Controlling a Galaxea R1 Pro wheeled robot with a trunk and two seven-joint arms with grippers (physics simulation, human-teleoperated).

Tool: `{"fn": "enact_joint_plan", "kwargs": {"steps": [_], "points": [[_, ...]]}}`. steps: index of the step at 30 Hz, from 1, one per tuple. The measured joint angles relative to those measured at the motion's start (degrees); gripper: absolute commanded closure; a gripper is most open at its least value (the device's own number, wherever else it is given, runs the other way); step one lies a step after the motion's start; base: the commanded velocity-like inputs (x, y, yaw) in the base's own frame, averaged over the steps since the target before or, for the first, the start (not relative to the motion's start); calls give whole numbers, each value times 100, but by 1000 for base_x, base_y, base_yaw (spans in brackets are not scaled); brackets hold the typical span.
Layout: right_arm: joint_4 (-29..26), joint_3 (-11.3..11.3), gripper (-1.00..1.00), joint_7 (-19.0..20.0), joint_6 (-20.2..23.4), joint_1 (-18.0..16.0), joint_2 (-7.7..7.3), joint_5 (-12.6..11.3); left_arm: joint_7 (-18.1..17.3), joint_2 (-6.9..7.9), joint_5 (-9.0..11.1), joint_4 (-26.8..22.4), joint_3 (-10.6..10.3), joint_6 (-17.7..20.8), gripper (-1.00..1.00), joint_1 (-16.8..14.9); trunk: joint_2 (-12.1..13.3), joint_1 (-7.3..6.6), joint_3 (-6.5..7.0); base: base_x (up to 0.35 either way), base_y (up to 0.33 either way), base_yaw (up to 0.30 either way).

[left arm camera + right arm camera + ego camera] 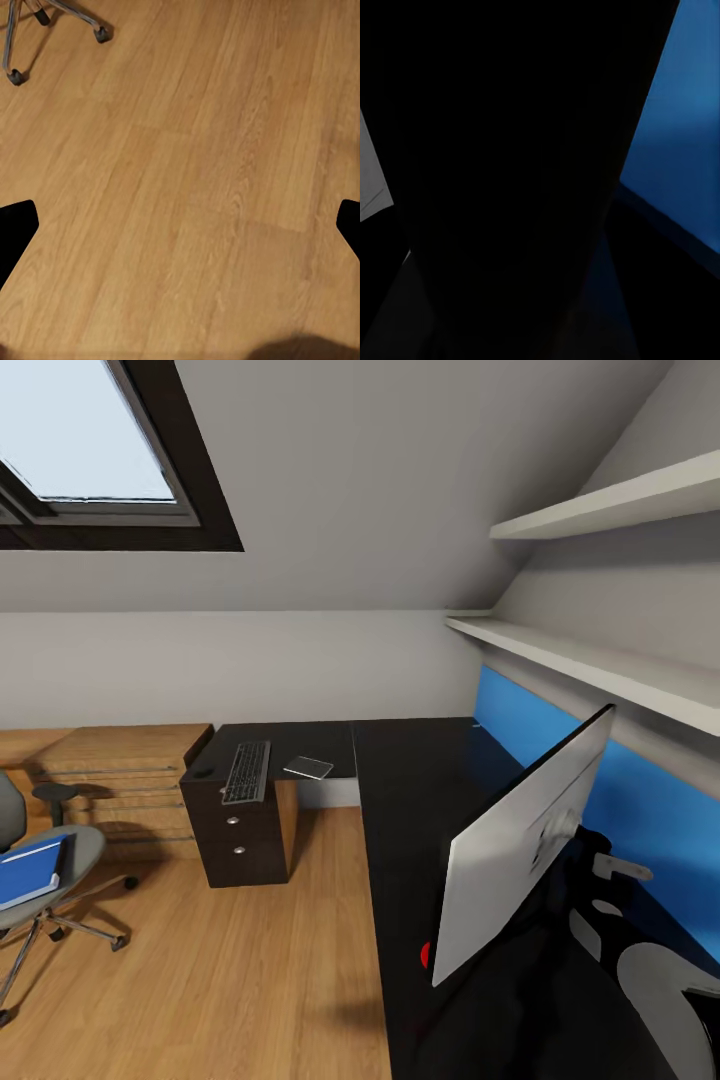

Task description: In the bedroom, organize the workspace by keeping the computer under the desk, ensuring the monitor is on the desk, placing the keyboard on the desk next to the monitor, placing the mouse on the desk next to the keyboard, moving the folder from the swivel chair onto the desk next to the mouse, stacking the notebook on top of the folder with the pen on top of the notebook, and positioning the swivel chair next to the desk.

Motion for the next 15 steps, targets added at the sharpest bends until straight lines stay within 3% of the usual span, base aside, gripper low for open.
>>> {"fn": "enact_joint_plan", "kwargs": {"steps": [8, 13, 15], "points": [[0, 3, 100, -9, 2, 0, 0, -2, 1, 0, 3, 0, 0, 2, -100, 0, 0, 0, 0, 7, 0, 0], [-6, 33, 100, -44, 10, -2, -2, 6, 1, 0, 3, -1, 1, 3, -100, 1, -3, -2, 0, 130, -2, 0], [28, -8, 100, 3, -21, 1, 2, 1, -1, -1, -1, 0, 1, 4, -100, 0, -1, 0, 0, 3, -186, 0]]}}
